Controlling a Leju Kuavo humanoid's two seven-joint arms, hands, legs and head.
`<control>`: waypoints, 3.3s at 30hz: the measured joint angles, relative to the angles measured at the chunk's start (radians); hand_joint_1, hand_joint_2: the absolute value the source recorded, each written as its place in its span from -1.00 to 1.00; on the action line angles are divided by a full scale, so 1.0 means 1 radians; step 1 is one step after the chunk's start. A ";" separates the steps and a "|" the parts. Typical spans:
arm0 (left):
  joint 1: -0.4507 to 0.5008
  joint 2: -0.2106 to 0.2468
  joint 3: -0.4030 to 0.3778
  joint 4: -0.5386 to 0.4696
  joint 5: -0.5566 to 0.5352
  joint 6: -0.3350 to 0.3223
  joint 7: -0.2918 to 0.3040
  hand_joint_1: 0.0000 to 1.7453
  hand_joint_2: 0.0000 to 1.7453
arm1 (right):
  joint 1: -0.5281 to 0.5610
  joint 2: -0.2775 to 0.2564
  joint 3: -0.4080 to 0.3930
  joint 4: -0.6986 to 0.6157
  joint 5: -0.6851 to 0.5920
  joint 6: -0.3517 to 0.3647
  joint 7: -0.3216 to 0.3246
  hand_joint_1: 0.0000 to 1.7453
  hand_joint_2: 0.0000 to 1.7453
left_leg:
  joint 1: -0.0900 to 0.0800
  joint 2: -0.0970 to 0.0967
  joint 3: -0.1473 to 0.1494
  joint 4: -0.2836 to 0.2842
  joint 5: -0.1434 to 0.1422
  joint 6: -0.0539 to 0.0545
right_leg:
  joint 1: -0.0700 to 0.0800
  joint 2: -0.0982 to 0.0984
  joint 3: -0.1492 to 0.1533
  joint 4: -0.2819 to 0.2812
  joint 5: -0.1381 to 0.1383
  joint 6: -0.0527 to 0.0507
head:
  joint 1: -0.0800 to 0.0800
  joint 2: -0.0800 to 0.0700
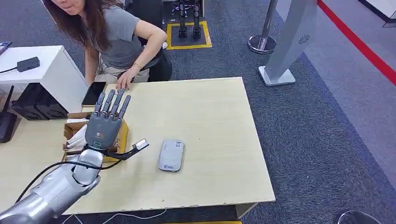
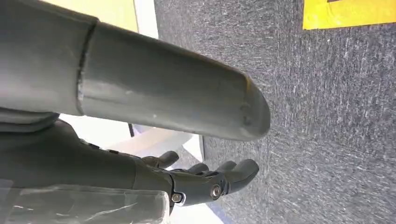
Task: Pass the card to the sensor for recognition and then transmit it.
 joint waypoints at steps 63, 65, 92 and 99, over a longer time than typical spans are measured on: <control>0.587 -0.086 0.502 -0.472 0.001 -0.405 -0.470 -1.00 1.00 | 0.017 0.033 -0.029 0.006 -0.214 -0.066 0.018 -1.00 -1.00 | 0.000 0.002 0.000 0.000 0.000 0.000 | 0.000 0.001 -0.001 0.000 0.000 0.000 | -0.001 0.000; 0.591 -0.094 0.519 -0.472 0.001 -0.423 -0.466 -1.00 1.00 | 0.017 0.034 -0.030 0.006 -0.214 -0.069 0.018 -1.00 -1.00 | 0.000 0.002 -0.001 0.000 0.000 0.000 | 0.000 0.001 -0.001 0.000 0.000 0.000 | -0.001 0.000; 0.586 -0.113 0.591 -0.467 0.000 -0.490 -0.399 -1.00 1.00 | 0.017 0.040 -0.045 0.006 -0.214 -0.077 0.023 -1.00 -1.00 | 0.000 0.002 -0.001 0.000 0.000 0.000 | 0.000 0.001 -0.001 0.000 0.000 0.000 | -0.002 0.000; 0.586 -0.113 0.591 -0.467 0.000 -0.497 -0.398 -1.00 1.00 | 0.017 0.040 -0.045 0.006 -0.214 -0.077 0.023 -1.00 -1.00 | 0.000 0.002 -0.001 0.000 0.000 0.000 | 0.000 0.001 -0.001 0.000 0.000 0.000 | -0.002 0.000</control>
